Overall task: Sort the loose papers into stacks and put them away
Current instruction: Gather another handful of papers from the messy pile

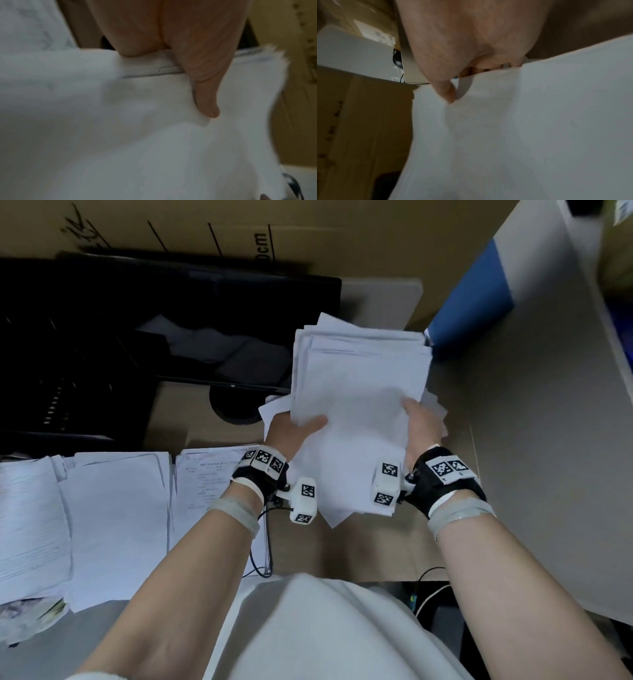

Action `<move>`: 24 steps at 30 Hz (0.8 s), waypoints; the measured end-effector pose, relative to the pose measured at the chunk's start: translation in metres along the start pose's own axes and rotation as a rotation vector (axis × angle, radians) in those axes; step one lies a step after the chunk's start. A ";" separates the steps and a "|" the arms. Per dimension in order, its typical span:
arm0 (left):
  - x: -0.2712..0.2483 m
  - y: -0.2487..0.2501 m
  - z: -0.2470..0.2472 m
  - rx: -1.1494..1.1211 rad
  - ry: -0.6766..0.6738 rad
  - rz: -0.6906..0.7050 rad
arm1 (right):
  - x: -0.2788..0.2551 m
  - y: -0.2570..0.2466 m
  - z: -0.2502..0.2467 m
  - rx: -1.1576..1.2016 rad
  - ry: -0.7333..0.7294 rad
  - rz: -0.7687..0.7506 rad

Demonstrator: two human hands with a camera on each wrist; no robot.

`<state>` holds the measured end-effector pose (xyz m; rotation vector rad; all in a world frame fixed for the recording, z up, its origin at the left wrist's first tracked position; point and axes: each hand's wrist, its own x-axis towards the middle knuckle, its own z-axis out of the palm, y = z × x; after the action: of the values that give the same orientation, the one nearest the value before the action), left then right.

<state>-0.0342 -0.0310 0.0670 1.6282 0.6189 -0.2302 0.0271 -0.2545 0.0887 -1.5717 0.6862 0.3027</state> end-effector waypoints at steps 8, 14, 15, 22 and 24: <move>-0.026 -0.063 0.006 -0.016 -0.124 -0.367 | -0.029 0.072 -0.019 -0.311 -0.272 0.145; -0.030 -0.079 0.010 0.081 -0.134 -0.436 | -0.023 0.091 -0.023 -0.359 -0.229 0.114; -0.030 -0.073 0.011 0.083 -0.096 -0.410 | -0.022 0.093 -0.023 -0.324 -0.252 0.120; -0.041 -0.031 0.004 -0.001 0.055 -0.002 | -0.036 0.060 -0.004 -0.465 -0.466 -0.037; -0.055 -0.022 0.002 0.058 0.075 0.107 | -0.044 0.048 0.004 -0.522 -0.505 -0.112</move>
<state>-0.0911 -0.0459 0.0753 1.7263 0.5846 -0.1099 -0.0351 -0.2393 0.0742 -1.9099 0.1219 0.8102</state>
